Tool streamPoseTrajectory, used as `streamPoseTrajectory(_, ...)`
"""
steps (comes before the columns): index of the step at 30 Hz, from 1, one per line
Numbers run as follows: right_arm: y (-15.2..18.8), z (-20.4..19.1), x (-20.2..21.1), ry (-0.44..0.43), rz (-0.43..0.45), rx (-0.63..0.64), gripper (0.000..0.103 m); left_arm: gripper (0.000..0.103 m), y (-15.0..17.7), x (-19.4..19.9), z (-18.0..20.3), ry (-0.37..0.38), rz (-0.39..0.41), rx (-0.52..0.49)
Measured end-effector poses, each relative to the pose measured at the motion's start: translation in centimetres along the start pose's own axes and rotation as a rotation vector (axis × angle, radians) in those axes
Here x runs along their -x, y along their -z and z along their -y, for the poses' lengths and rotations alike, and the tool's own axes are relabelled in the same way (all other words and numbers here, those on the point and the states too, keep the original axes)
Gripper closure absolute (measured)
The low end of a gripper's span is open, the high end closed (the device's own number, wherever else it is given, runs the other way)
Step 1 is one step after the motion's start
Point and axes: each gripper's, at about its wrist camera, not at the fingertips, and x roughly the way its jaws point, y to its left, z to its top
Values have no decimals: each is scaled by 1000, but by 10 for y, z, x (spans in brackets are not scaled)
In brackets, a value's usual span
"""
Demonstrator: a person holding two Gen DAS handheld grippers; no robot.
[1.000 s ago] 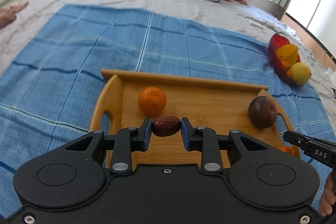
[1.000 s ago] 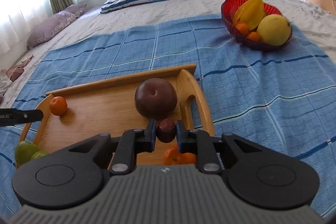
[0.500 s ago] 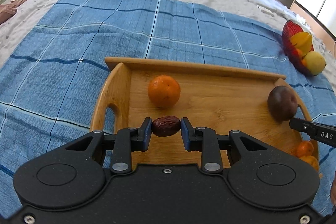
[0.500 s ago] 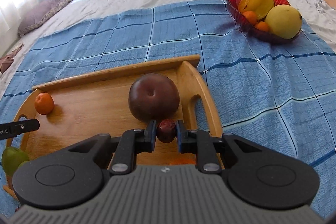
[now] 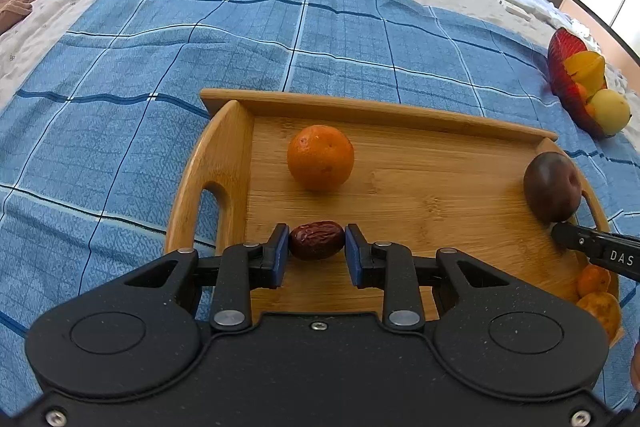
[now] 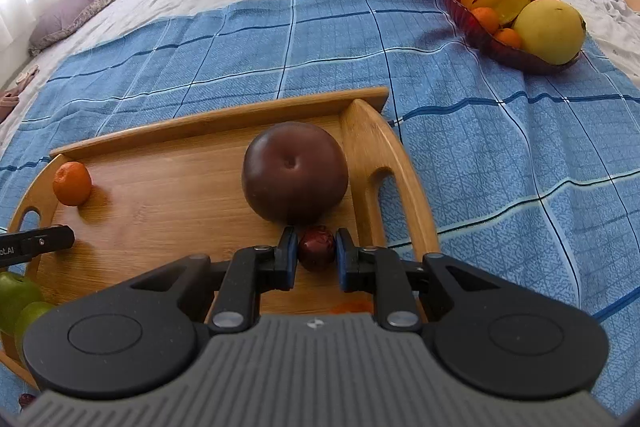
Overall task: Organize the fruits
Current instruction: 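Lower the dates onto the tray and open both tools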
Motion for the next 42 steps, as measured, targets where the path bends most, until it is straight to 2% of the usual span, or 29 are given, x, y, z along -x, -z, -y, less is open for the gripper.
streamPoseTrajectory(2,0,-1,0,1,0,6,76,75,0,0,1,-1,0,-2)
streamPoseTrajectory(3,0,-1,0,-2,1,10,66,75,0,0,0,0,0,-2)
streamPoseTrajectory(5,1,-1,1,-16,6,14,57,74,0,1,0,6,-2,0)
streamPoseTrajectory(7,2,-1,4,-17,21,13,51,59,1,3,-1,17,0,5)
streamPoseTrajectory(9,2,-1,9,-29,35,11,42,52,3,8,-2,28,11,10)
streamPoseTrajectory(14,6,-2,27,-48,96,14,31,34,11,28,0,38,60,-17)
streamPoseTrajectory(16,10,-5,37,-56,130,28,26,20,16,40,1,44,90,-37)
streamPoseTrajectory(19,18,-10,54,-65,188,53,17,14,26,57,3,50,132,-61)
streamPoseTrajectory(20,21,-13,59,-68,208,58,14,13,30,63,3,50,144,-70)
streamPoseTrajectory(25,35,-23,84,-90,293,69,11,7,50,87,4,57,196,-106)
streamPoseTrajectory(31,59,-43,110,-83,403,130,0,5,73,111,0,87,241,-122)
streamPoseTrajectory(42,106,-63,135,-83,546,178,0,2,117,144,-6,78,346,-164)
